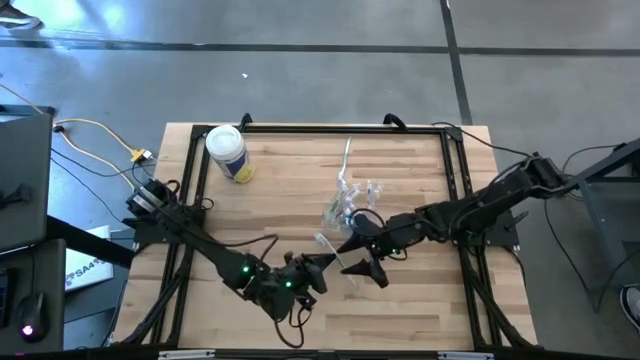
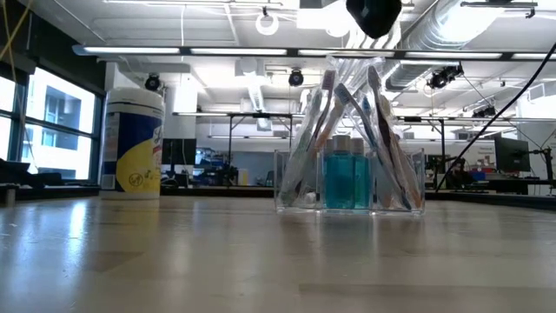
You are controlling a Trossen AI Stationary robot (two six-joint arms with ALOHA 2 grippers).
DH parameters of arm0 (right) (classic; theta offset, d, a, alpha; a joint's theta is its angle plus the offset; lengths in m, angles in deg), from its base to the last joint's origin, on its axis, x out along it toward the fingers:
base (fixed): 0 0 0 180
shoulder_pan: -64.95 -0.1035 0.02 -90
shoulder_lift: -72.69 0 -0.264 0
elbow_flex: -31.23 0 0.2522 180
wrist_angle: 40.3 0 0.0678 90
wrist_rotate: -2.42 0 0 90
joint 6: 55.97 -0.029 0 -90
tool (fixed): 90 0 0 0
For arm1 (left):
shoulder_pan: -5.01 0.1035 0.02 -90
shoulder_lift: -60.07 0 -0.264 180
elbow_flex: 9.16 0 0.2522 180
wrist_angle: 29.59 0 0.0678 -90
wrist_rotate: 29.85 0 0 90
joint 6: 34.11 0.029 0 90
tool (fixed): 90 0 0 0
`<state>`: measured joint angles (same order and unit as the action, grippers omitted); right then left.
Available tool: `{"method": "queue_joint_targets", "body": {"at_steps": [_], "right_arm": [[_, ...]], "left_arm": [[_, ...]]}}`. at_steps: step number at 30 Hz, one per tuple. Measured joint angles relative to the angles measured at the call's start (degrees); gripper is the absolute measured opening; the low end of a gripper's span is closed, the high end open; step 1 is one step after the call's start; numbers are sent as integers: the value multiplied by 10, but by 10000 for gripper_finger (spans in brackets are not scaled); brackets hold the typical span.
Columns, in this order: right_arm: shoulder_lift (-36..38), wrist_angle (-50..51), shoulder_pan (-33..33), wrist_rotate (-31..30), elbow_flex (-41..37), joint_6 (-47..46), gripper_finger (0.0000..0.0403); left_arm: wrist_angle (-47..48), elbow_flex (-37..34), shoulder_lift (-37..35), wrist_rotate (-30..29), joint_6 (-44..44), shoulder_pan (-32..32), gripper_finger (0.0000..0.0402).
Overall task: Pick & Place toothbrushing station
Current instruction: Put the left green toothbrush into the right section of the transparent organizer
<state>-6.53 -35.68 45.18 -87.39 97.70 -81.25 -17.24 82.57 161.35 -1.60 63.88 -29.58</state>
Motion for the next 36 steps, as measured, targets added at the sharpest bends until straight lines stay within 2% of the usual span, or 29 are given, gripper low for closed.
{"method": "queue_joint_targets", "body": {"at_steps": [8,21,24,28,36], "right_arm": [[-11,-2,3,18,0,-1,266],[-18,-4,4,29,0,2,257],[-18,-1,4,28,0,4,231],[-18,1,4,27,0,14,179],[-18,16,9,23,0,50,21]], "left_arm": [[-26,0,0,14,33,27,0],[-31,0,0,16,37,27,0],[-28,0,0,16,37,27,0],[-18,0,0,16,33,22,0],[-19,0,0,24,27,14,0]]}}
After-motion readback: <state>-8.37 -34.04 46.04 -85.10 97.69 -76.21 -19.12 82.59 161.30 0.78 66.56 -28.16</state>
